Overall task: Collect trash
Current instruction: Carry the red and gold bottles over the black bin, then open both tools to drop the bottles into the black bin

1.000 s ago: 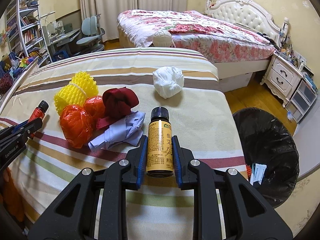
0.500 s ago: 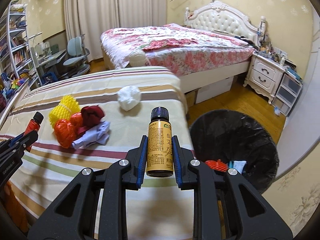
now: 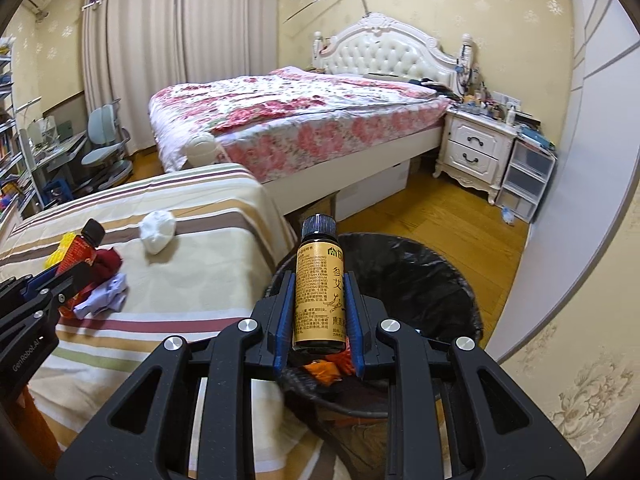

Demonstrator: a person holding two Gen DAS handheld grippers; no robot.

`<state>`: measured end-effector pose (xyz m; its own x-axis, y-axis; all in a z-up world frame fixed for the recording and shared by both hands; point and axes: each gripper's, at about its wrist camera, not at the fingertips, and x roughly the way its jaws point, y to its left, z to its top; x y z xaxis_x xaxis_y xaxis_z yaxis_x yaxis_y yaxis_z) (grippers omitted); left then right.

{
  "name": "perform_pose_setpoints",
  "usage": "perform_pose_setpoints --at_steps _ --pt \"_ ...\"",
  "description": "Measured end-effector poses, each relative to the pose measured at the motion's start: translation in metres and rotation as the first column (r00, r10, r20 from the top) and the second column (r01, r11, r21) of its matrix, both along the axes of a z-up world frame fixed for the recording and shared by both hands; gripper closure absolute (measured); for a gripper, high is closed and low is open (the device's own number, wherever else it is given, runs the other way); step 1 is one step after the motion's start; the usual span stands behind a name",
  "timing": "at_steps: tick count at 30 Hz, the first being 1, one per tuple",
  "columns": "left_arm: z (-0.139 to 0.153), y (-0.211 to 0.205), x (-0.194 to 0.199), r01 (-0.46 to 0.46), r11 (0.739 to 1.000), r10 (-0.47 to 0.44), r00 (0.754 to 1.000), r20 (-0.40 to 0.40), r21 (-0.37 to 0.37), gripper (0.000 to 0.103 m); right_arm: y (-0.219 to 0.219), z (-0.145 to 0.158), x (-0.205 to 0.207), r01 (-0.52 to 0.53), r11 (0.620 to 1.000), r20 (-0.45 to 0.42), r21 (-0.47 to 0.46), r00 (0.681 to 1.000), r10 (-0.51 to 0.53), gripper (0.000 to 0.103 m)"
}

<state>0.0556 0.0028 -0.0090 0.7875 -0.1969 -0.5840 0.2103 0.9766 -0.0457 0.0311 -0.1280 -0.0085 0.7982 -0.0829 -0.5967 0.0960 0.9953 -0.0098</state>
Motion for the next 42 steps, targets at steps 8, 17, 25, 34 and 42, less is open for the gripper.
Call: perform_pose_setpoints --at_steps 8,17,25,34,42 --pt "-0.006 -0.050 0.023 0.064 0.998 -0.064 0.998 0.000 0.021 0.078 -0.029 -0.011 0.015 0.045 0.999 0.009 -0.007 0.999 -0.045 0.080" --pt "-0.012 -0.084 0.045 0.102 0.994 -0.102 0.995 -0.011 0.047 0.078 -0.054 -0.022 0.031 0.084 0.996 -0.005 0.019 0.996 -0.084 0.080" --pt "-0.018 -0.107 0.053 0.134 0.988 -0.132 0.991 -0.022 0.076 0.078 -0.070 -0.029 0.041 0.110 0.993 -0.025 0.038 0.994 -0.109 0.080" --pt "-0.022 -0.121 0.059 0.162 0.981 -0.160 0.987 -0.032 0.109 0.078 -0.077 -0.035 0.047 0.125 0.991 -0.038 0.046 0.992 -0.123 0.080" --pt "-0.023 -0.121 0.058 0.138 0.983 -0.136 0.990 -0.023 0.123 0.047 -0.081 -0.039 0.048 0.148 0.988 -0.039 0.046 0.988 -0.147 0.077"
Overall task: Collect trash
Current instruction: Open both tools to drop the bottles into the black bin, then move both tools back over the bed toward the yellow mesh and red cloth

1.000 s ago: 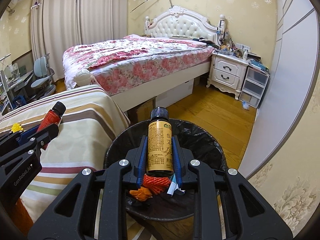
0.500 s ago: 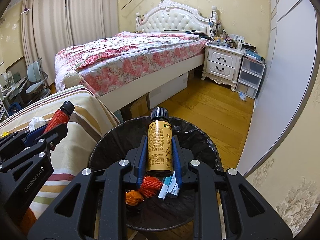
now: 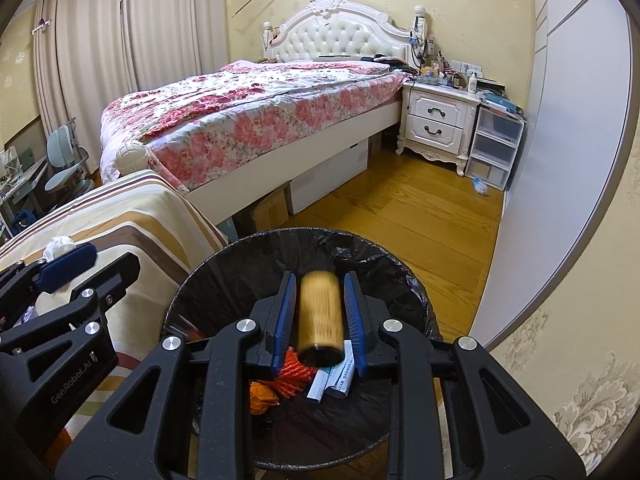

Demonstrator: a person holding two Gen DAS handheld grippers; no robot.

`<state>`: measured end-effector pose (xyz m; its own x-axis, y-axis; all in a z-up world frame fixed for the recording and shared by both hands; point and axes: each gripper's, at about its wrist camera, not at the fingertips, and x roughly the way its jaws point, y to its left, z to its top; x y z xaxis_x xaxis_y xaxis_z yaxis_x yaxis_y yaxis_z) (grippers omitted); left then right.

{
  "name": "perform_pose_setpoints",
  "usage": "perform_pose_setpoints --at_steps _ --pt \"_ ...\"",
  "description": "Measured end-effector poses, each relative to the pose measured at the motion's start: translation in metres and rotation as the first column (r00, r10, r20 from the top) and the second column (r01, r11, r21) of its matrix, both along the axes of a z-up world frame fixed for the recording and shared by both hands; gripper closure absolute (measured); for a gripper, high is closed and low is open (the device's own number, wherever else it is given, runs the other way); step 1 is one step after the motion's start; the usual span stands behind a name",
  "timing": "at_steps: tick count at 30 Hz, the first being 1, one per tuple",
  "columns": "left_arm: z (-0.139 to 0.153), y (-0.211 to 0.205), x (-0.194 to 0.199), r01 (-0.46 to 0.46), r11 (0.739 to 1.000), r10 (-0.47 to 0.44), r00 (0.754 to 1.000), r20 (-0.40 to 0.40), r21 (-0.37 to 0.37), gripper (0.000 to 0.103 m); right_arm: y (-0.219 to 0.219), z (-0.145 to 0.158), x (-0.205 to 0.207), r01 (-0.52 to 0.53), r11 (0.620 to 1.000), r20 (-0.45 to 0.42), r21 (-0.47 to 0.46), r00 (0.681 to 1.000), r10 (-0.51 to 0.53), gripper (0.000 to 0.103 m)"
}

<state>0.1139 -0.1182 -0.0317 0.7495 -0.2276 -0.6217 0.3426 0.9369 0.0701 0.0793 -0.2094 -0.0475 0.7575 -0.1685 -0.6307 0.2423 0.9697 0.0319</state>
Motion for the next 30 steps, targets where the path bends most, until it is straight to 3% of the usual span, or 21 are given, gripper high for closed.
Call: perform_pose_setpoints --at_steps 6,13,18,30 --pt "0.002 0.007 -0.002 -0.028 1.000 0.028 1.000 0.009 -0.005 0.033 -0.002 0.002 -0.005 0.020 1.000 0.014 -0.007 1.000 -0.020 0.060" --pt "0.009 0.024 -0.007 -0.059 0.998 0.060 0.998 0.010 -0.027 0.031 0.009 0.007 -0.010 0.009 1.000 0.021 -0.025 1.000 -0.008 0.046" --pt "0.012 0.041 -0.016 -0.088 0.996 0.088 0.996 0.024 -0.013 0.031 0.019 0.008 -0.013 0.005 1.000 0.010 -0.025 1.000 -0.005 0.040" --pt "0.022 0.115 -0.039 -0.207 0.978 0.207 0.978 0.015 -0.013 0.031 0.073 0.010 -0.023 -0.102 0.995 -0.003 0.001 0.995 0.102 0.040"
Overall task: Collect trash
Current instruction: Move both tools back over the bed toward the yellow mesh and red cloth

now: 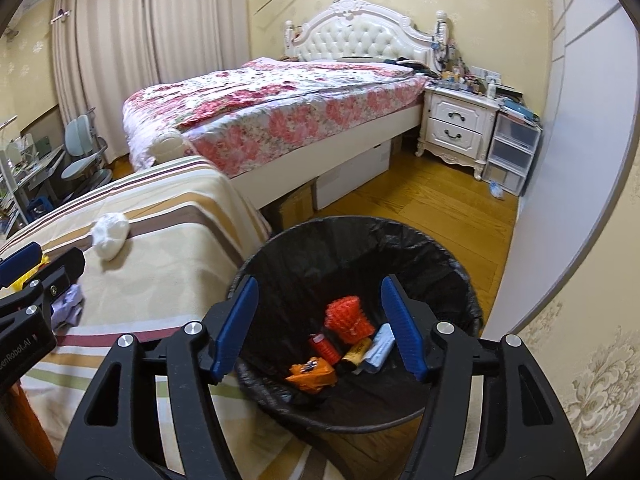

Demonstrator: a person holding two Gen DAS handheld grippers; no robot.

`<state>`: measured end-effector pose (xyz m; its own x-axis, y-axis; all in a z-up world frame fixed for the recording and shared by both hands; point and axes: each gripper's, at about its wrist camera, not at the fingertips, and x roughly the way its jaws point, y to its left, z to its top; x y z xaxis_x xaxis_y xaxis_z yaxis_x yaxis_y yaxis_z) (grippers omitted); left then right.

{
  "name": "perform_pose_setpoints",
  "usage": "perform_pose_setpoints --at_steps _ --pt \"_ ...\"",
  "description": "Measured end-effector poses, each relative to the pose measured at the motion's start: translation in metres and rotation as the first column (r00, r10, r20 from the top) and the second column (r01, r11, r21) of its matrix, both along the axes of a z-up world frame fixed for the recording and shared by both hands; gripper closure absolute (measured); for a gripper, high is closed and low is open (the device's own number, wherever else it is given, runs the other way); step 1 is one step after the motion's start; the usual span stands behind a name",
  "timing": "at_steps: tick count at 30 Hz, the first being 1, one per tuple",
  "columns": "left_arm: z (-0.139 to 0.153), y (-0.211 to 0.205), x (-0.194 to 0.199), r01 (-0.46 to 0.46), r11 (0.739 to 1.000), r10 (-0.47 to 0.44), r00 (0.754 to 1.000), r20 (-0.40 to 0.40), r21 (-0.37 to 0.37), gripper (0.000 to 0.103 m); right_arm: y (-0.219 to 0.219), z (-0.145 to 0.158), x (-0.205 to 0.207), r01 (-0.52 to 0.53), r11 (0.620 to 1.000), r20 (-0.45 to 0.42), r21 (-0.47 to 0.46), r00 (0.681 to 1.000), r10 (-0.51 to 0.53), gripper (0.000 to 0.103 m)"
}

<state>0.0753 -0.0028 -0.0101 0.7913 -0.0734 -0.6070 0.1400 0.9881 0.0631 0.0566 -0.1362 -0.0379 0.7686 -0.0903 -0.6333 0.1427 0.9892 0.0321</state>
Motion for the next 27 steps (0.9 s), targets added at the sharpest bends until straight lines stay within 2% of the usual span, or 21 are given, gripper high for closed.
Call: perform_pose_setpoints --at_steps 7,15,21,27 --pt "0.002 0.061 -0.015 -0.109 0.994 0.109 0.994 -0.004 -0.005 0.031 0.048 0.002 0.003 -0.106 0.994 -0.003 0.007 0.994 0.106 0.040" --pt "-0.001 0.123 -0.023 -0.219 0.976 0.218 0.976 -0.016 -0.017 0.031 0.102 0.004 0.007 -0.214 0.977 -0.010 -0.005 0.977 0.214 0.040" --pt "-0.008 0.142 -0.021 -0.242 0.970 0.241 0.970 -0.036 -0.025 0.031 0.128 0.002 0.010 -0.255 0.967 -0.026 -0.023 0.967 0.255 0.040" --pt "-0.013 0.148 -0.009 -0.225 0.973 0.222 0.974 -0.054 -0.045 0.031 0.130 0.002 0.015 -0.252 0.967 -0.031 -0.028 0.967 0.251 0.040"
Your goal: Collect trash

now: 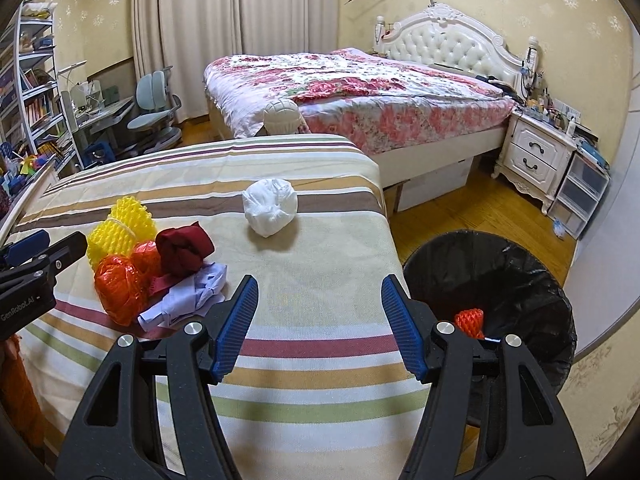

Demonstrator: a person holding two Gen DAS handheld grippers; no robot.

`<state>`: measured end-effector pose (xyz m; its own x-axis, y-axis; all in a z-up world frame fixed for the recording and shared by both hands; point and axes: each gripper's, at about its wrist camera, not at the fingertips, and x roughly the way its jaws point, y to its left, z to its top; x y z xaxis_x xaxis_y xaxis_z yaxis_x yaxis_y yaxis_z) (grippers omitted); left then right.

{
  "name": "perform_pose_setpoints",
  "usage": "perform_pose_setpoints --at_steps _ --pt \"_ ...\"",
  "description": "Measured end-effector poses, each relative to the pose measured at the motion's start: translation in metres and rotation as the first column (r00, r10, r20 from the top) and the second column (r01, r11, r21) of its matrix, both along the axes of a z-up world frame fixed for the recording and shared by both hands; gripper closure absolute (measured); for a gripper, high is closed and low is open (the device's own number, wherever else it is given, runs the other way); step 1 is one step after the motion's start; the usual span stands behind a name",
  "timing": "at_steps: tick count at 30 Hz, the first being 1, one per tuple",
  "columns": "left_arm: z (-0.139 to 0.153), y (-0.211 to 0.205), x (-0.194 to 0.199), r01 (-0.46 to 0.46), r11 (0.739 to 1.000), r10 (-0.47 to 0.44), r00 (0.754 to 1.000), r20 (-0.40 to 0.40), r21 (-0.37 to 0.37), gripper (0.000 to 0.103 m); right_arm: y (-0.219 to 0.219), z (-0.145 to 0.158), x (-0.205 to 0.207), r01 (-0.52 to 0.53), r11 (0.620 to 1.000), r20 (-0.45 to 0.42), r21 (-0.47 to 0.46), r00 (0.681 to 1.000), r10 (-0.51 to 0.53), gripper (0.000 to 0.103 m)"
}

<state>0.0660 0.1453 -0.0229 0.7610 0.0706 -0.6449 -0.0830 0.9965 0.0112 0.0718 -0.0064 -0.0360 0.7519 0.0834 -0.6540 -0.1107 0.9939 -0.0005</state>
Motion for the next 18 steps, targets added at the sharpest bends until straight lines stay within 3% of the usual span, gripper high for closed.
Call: perform_pose_setpoints --at_steps 5,10,18 --pt "-0.007 -0.003 0.013 0.031 1.000 -0.031 0.999 -0.023 -0.007 0.034 -0.001 -0.002 0.002 0.006 1.000 -0.006 -0.001 1.000 -0.006 0.040" --pt "-0.014 -0.005 0.021 0.072 0.997 -0.073 0.996 -0.056 -0.017 0.066 0.001 -0.005 0.003 -0.002 1.000 -0.013 -0.004 1.000 0.002 0.040" --pt "0.002 -0.002 0.001 0.083 0.996 -0.083 0.997 0.003 -0.019 0.072 0.013 0.001 0.006 -0.030 1.000 -0.005 -0.002 1.000 0.030 0.040"
